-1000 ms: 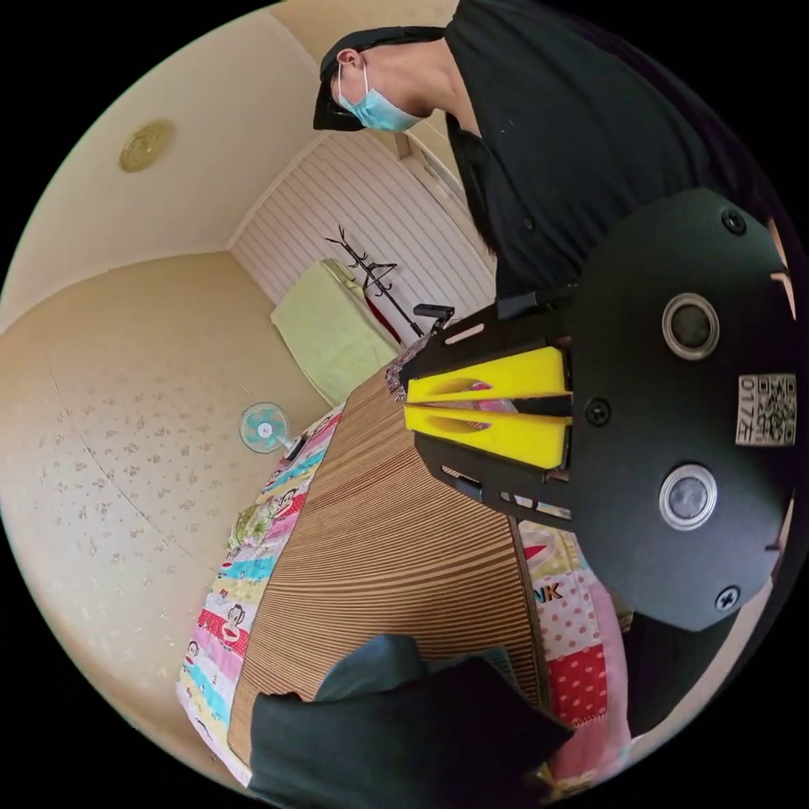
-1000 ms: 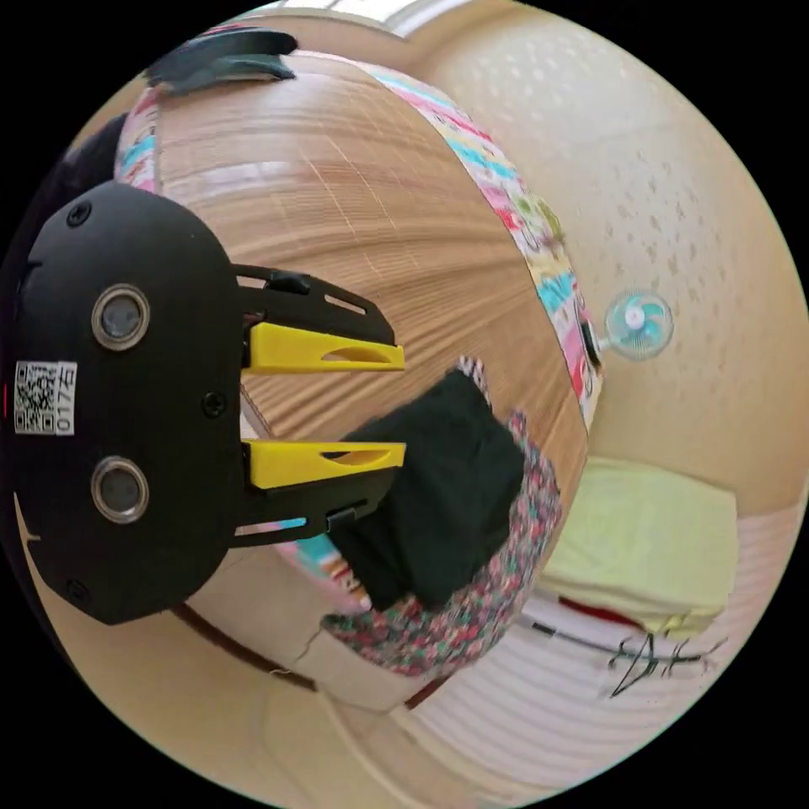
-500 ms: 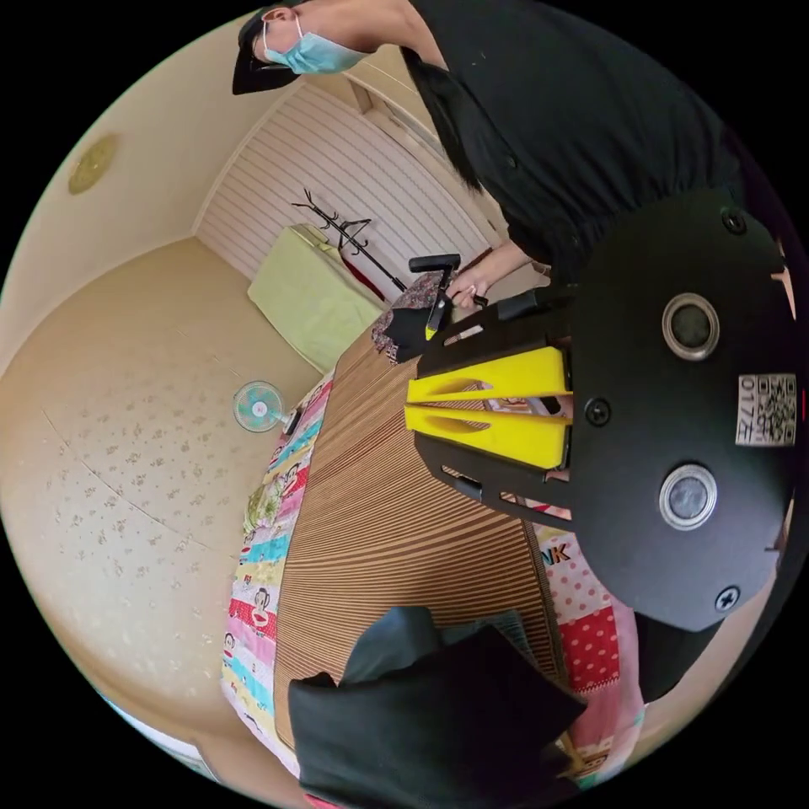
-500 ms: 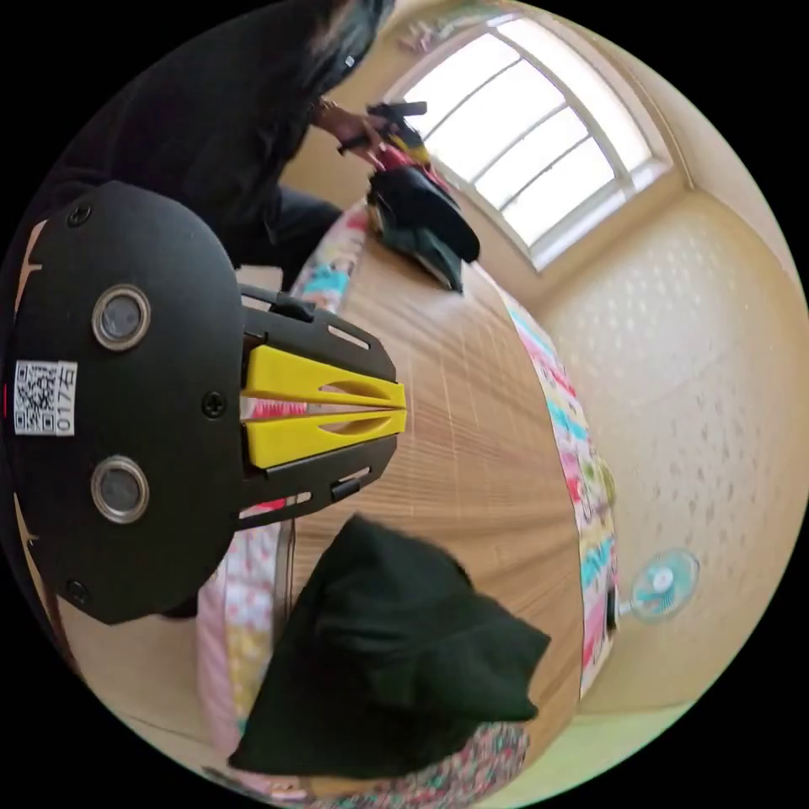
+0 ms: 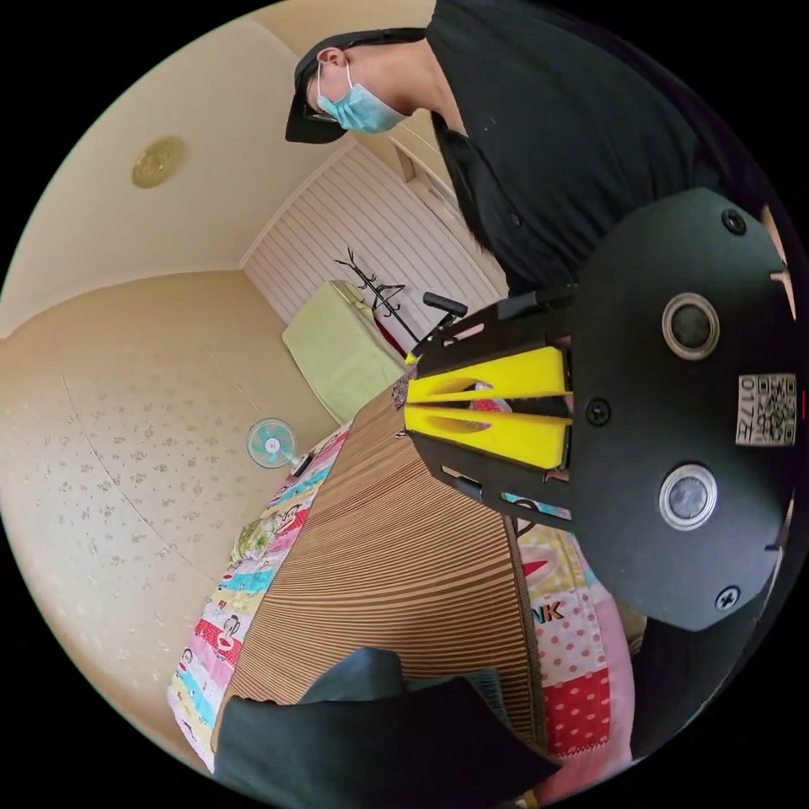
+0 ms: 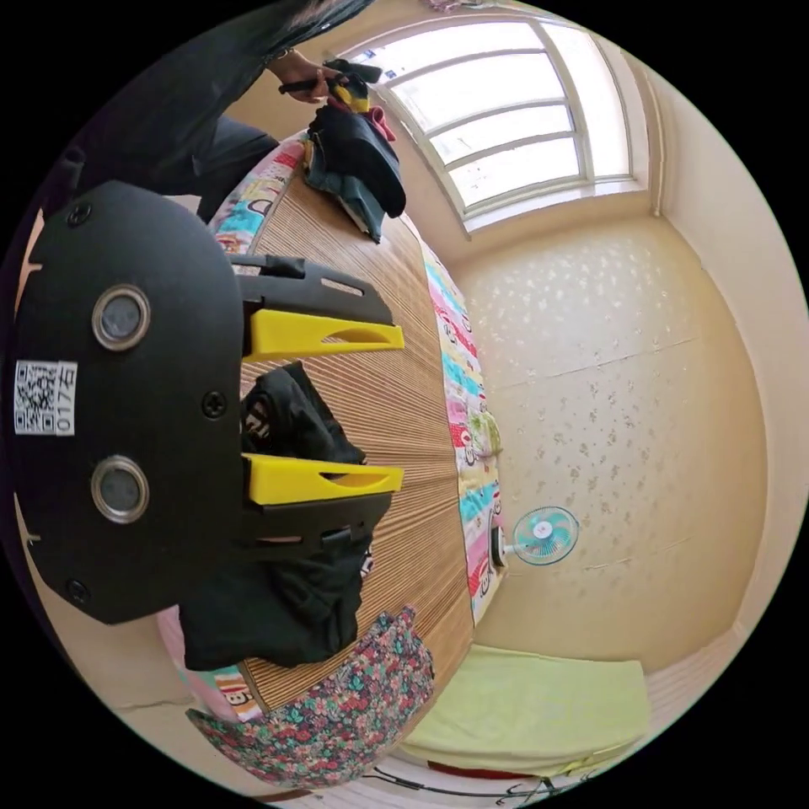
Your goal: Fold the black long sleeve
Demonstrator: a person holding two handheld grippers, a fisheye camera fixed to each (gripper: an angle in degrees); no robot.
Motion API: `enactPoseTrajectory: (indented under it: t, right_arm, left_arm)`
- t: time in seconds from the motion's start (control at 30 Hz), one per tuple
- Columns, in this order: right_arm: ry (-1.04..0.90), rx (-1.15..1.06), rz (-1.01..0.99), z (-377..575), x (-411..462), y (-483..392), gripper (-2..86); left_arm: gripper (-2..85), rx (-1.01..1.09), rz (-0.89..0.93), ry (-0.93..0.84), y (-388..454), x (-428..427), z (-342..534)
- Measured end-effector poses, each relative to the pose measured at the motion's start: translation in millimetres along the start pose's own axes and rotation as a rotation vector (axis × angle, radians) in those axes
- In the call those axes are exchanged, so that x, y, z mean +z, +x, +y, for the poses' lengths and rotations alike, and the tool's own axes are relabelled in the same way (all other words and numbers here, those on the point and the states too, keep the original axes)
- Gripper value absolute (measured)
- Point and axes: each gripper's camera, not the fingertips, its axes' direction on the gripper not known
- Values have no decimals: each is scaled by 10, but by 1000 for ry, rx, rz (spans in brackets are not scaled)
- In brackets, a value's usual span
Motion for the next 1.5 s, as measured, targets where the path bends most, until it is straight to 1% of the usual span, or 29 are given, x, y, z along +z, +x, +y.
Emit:
enactPoseTrajectory:
  t: [0.1, 0.17, 0.27, 0.4, 0.43, 0.47, 0.57, 0.63, 0.67, 0.73, 0.77, 0.8, 0.83, 0.87, 0.9, 0.93, 1.0, 1.03, 1.1, 1.2, 1.27, 1.33, 1.37, 1.4, 1.43, 1.5]
  right_arm:
    - [35, 9, 63, 16, 15, 70, 195]
    - [73, 32, 42, 21, -31, 102, 198]
    - [202, 77, -13, 53, -201, 141, 198]
    - [374, 66, -56, 129, -481, 238, 142]
    - [400, 53, -37, 144, -522, 284, 119]
    - [399, 61, -18, 139, -521, 322, 122]
    - [227, 159, 2, -7, -304, 633, 142]
    - [-98, 216, -34, -206, 123, 923, 143]
    - [-180, 220, -30, -238, 258, 985, 142]
    - [-439, 222, 70, -159, 831, 1209, 135]
    - [-500, 225, 91, -88, 983, 1265, 129]
    - [-627, 275, 108, 101, 1270, 1392, 116]
    - [-556, 355, 126, 212, 1247, 1457, 96]
    - [-497, 396, 127, 240, 1161, 1467, 86]
    - [-459, 453, 58, 288, 1040, 1466, 65]
    - [-471, 488, -42, 368, 979, 1422, 51]
    - [-452, 474, -120, 526, 863, 1244, 43]
    - [-450, 424, -130, 619, 778, 1080, 40]
    - [-457, 344, -156, 722, 656, 837, 37]
    - [-484, 364, -270, 853, 535, 656, 34]
    - [-482, 398, -326, 923, 496, 617, 33]
    - [-500, 386, -393, 955, 493, 541, 31]
    - [-510, 376, -413, 951, 500, 518, 31]
    - [-529, 356, -448, 935, 515, 470, 30]
    - [-548, 327, -463, 921, 534, 420, 30]
    - [-570, 305, -462, 919, 562, 373, 29]
  left_arm:
    - [-10, 13, -2, 49, -44, -51, 36]
    - [-10, 17, -14, 38, -67, -62, 38]
    - [-10, 20, -30, 23, -121, -89, 64]
    - [-10, -27, -4, 60, -289, -132, 98]
    - [-10, -41, 18, 86, -341, -150, 103]
    - [-10, -47, 33, 97, -368, -158, 105]
    - [-10, -78, 94, 129, -508, -166, 100]
    - [-10, -103, 112, 105, -614, -113, 81]
    - [-10, -111, 107, 86, -636, -84, 71]
    - [-10, -117, 47, -51, -695, 143, 14]
    - [-9, -107, 23, -93, -699, 226, 1]
    - [-9, -78, -28, -175, -699, 412, -14]
    - [-8, -51, -79, -259, -701, 629, -24]
    - [-8, -38, -99, -301, -701, 745, -32]
    - [-6, -3, -123, -386, -690, 979, -55]
    - [-3, 41, -131, -456, -661, 1197, -86]
    - [7, 96, -143, -528, -638, 1477, -144]
    - [41, 108, -160, -560, -676, 1643, -191]
    - [80, 80, -194, -574, -833, 1852, -271]
    - [99, 20, -196, -572, -1204, 2201, -404]
    - [101, 23, -179, -615, -1413, 2514, -474]
    - [103, 26, -257, -702, -1722, 3024, -498]
    - [103, 24, -279, -703, -1791, 3130, -495]
    - [101, 33, -306, -650, -1893, 3268, -480]
    - [101, 67, -293, -605, -1962, 3382, -455]
    - [104, 66, -320, -632, -2121, 3616, -392]
